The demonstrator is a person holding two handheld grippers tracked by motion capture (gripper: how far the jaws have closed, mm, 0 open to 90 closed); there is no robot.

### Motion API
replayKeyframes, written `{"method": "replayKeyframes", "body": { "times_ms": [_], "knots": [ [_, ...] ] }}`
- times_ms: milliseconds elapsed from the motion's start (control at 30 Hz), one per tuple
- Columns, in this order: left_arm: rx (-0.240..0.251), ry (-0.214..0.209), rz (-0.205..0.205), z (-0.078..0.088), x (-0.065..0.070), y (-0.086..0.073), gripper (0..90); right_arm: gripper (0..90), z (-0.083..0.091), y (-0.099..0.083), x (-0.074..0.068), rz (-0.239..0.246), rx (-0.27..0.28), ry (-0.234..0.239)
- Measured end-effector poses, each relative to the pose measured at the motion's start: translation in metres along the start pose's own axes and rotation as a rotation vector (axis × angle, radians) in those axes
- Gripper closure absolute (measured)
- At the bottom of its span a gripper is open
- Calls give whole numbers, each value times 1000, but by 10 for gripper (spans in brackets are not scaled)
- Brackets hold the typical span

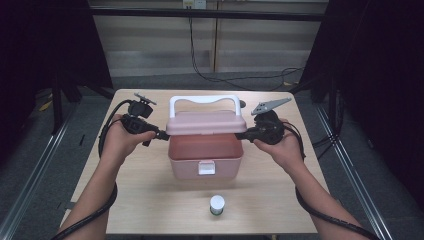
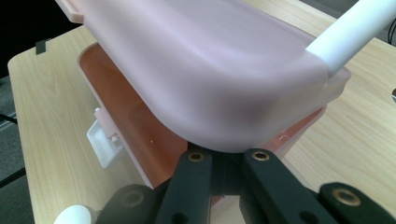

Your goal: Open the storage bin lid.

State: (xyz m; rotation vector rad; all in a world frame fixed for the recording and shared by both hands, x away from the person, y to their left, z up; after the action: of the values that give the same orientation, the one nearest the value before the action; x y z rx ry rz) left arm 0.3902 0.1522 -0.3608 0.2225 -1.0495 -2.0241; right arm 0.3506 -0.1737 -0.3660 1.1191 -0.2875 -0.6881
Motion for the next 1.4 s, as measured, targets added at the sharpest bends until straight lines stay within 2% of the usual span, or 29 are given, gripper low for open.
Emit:
{"method": "replayKeyframes", "body": {
  "times_ms": [267, 700, 800, 900, 1167, 1267, 1400],
  "knots": [
    [-3, -2, -7, -1, 2, 0, 418, 900, 0, 1, 1, -2, 3, -5],
    [13, -29, -4, -3, 6, 2, 421, 900, -1, 2, 1, -3, 8, -8],
    [19, -21, -6, -2, 6, 2, 422, 900, -1, 0, 2, -4, 7, -13],
    [22, -24, -4, -2, 6, 3, 428, 900, -2, -3, 3, -4, 2, -15],
    [61, -13, -11, 2, 8, 12, 450, 900, -7, -26, 3, -17, -43, -4],
    [59, -11, -18, 3, 8, 15, 460, 900, -10, -32, 1, -8, -51, 6],
    [76, 7, -20, 4, 9, 19, 467, 900, -12, -37, -1, -9, -59, 10]
  ]
}}
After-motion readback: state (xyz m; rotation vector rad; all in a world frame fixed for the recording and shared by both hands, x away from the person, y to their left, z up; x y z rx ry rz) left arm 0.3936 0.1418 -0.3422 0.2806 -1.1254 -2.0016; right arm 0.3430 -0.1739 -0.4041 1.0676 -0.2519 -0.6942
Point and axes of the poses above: each handheld gripper's, and its own axes: z roughly backward along the jaws, y roughly out of its top, x roughly to its right, the point moved 3 cm from there along -z, roughly forward along the jaws, and after that the axes turned 15 degrees about x, right-handed, at the moved point
